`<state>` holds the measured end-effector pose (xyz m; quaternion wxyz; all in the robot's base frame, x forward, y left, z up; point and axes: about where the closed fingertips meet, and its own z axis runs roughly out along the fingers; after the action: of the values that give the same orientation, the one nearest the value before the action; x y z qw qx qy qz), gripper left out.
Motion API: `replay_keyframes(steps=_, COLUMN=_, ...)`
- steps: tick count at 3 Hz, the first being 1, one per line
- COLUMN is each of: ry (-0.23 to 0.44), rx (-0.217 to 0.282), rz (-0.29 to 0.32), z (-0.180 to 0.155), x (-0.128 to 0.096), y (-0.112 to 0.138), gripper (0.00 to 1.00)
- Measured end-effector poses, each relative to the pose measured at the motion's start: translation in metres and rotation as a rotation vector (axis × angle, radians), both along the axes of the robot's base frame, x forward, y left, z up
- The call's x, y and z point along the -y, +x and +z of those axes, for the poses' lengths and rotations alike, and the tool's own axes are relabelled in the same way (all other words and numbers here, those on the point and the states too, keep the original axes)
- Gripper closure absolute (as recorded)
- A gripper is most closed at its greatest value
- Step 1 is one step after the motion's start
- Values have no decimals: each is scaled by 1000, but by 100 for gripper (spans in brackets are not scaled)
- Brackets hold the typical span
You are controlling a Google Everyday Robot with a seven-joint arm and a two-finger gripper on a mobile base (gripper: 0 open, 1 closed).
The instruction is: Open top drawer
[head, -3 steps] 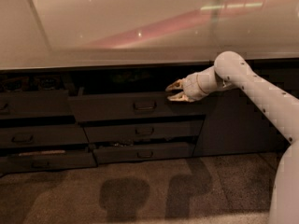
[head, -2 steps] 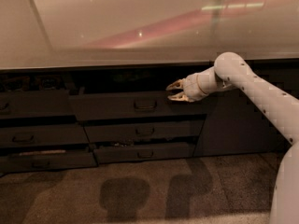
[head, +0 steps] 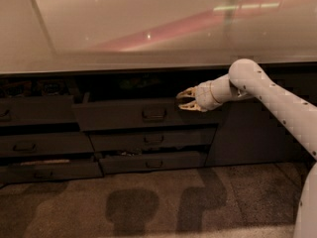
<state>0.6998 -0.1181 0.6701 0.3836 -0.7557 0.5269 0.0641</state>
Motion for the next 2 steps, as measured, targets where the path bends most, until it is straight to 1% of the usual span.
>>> replay_keyframes(steps=1, ry=-3, rx=-2, rz=10, z=-6, x=-1, y=-9, gripper=100)
replay_keyframes(steps=2, ry=-5, rx=-5, rz=20, z=-3, x=-1, y=-17, gripper=100)
